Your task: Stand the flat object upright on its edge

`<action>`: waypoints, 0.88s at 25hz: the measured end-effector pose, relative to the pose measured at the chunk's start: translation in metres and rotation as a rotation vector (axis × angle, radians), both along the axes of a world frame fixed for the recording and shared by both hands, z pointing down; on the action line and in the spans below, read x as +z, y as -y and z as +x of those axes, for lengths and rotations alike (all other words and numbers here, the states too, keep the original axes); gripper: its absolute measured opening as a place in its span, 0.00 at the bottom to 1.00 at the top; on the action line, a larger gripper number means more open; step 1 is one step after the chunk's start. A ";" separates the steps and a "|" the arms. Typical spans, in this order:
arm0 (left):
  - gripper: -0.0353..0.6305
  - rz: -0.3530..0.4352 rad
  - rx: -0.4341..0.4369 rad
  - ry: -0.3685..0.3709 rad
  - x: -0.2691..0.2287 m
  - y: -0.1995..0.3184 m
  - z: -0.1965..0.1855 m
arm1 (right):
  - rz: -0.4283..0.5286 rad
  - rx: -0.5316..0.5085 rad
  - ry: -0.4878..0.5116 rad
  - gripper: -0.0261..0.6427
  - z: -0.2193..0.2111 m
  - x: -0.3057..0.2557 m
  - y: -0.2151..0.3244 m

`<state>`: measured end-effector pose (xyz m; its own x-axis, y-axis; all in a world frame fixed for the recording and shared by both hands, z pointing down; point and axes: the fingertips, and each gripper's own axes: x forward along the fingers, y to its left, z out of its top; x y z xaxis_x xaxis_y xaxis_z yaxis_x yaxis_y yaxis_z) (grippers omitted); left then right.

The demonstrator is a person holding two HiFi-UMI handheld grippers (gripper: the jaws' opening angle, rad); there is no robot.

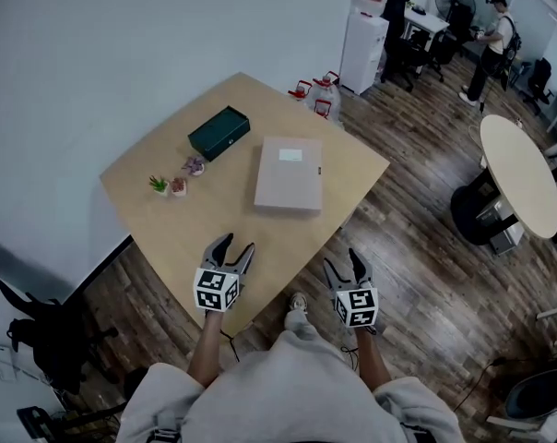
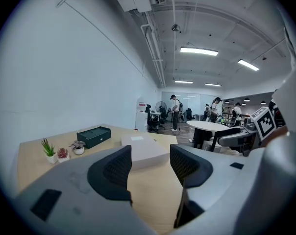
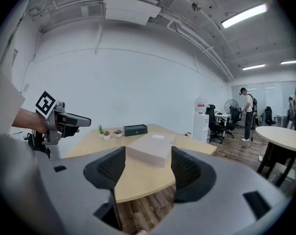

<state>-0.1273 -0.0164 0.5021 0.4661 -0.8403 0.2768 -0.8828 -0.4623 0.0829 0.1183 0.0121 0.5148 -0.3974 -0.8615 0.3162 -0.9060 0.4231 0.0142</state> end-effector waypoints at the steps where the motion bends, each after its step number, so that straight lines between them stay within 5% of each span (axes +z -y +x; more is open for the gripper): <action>1: 0.42 -0.004 -0.006 -0.001 0.000 0.008 -0.001 | -0.002 -0.004 0.000 0.45 0.000 0.000 0.009; 22: 0.42 -0.092 -0.091 0.018 0.012 0.136 -0.003 | -0.081 -0.070 0.024 0.45 0.020 0.015 0.149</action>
